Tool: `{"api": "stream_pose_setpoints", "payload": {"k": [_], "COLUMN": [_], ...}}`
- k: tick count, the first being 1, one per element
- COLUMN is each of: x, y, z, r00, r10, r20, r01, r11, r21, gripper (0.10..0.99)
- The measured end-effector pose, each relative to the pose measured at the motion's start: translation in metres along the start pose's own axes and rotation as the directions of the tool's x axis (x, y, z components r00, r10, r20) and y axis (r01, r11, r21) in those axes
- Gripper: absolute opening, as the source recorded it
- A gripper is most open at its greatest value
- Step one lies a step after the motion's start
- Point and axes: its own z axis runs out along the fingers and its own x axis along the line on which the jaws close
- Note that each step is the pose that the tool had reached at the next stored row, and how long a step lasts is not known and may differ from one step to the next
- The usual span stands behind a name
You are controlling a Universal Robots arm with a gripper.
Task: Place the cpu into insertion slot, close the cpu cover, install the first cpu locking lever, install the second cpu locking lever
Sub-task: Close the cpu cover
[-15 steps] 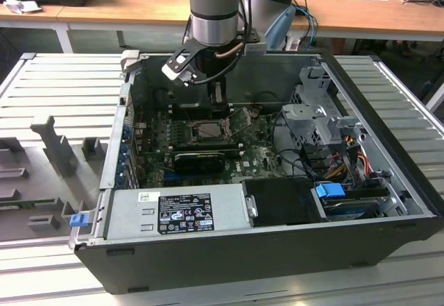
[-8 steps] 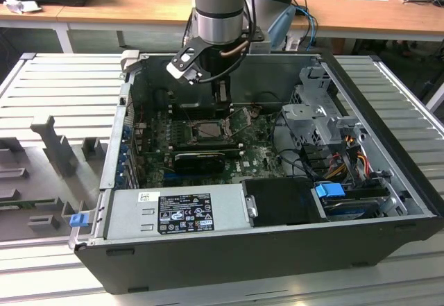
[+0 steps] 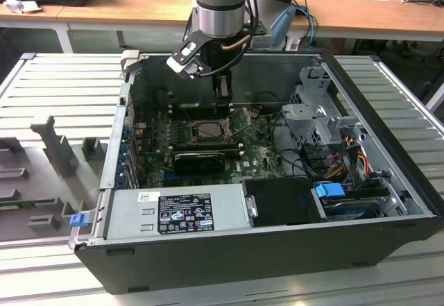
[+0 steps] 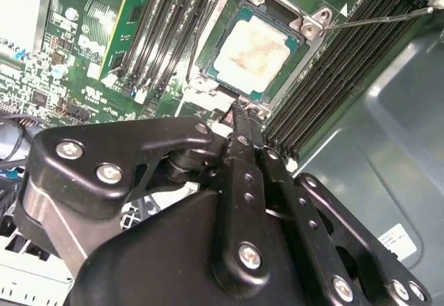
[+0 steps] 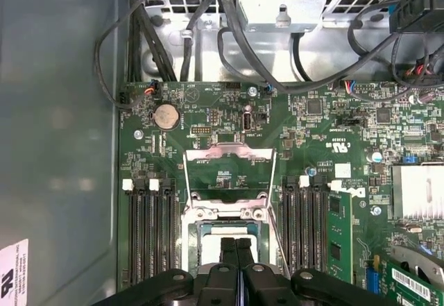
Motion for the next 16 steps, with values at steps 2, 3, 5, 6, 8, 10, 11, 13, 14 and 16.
{"api": "stream_pose_setpoints", "payload": {"k": [2, 3, 5, 6, 8, 10, 11, 13, 14, 16], "x": [0.0001, 0.0001, 0.0001, 0.0002, 0.0002, 0.0002, 0.0003, 0.0003, 0.0004, 0.0004], "y": [0.0029, 0.0042, 0.0093, 0.0129, 0.0201, 0.0256, 0.0290, 0.0335, 0.0357, 0.0399], "z": [-0.0016, -0.0020, -0.0025, -0.0025, -0.0021, -0.0017, -0.0014, -0.0011, -0.0010, -0.0006], "r00": [1.0000, 1.0000, 1.0000, 1.0000, 1.0000, 1.0000, 1.0000, 1.0000, 1.0000, 1.0000], "r10": [0.000, 0.000, 0.000, 0.000, 0.000, 0.000, 0.000, 0.000, 0.000, 0.000], "r20": [-0.0001, 0.0000, -0.0001, -0.0001, 0.0001, 0.0000, 0.0000, 0.0001, 0.0001, 0.0001], "r01": [0.000, 0.000, 0.000, 0.000, 0.000, 0.000, 0.000, 0.000, 0.000, 0.000], "r11": [1.0000, 1.0000, 1.0000, 1.0000, 1.0000, 1.0000, 1.0000, 1.0000, 1.0000, 1.0000], "r21": [0.000, 0.000, 0.000, 0.000, 0.000, 0.000, 0.000, 0.000, 0.000, 0.000], "gripper": [0.106, 0.106, 0.106, 0.106, 0.106, 0.106, 0.106, 0.106, 0.106, 0.106]}}
